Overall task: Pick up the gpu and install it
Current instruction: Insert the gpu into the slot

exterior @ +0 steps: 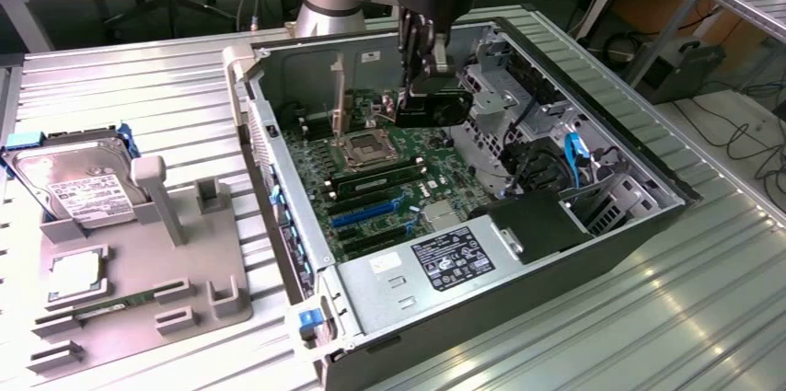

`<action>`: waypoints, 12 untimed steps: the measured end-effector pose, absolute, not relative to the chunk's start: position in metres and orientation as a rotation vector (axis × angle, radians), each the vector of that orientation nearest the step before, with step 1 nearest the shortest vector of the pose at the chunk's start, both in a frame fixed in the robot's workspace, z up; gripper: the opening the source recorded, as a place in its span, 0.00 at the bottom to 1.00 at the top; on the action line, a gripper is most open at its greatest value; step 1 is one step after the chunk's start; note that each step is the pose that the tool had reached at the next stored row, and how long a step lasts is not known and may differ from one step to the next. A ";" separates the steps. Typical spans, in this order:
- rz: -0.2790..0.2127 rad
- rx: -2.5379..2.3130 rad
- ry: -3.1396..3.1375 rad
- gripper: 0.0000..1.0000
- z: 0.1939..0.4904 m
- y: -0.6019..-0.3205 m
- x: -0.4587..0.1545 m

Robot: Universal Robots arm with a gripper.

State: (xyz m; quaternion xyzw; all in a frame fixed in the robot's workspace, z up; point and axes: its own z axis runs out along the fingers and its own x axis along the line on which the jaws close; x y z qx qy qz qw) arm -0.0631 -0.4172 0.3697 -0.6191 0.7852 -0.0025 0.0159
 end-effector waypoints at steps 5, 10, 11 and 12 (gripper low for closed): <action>-0.007 -1.957 2.417 0.26 0.370 -0.417 -0.063; -0.006 -1.996 2.384 0.26 0.370 -0.417 -0.063; -0.006 -2.003 2.379 0.26 0.370 -0.417 -0.063; -0.006 -2.012 2.371 0.26 0.370 -0.417 -0.063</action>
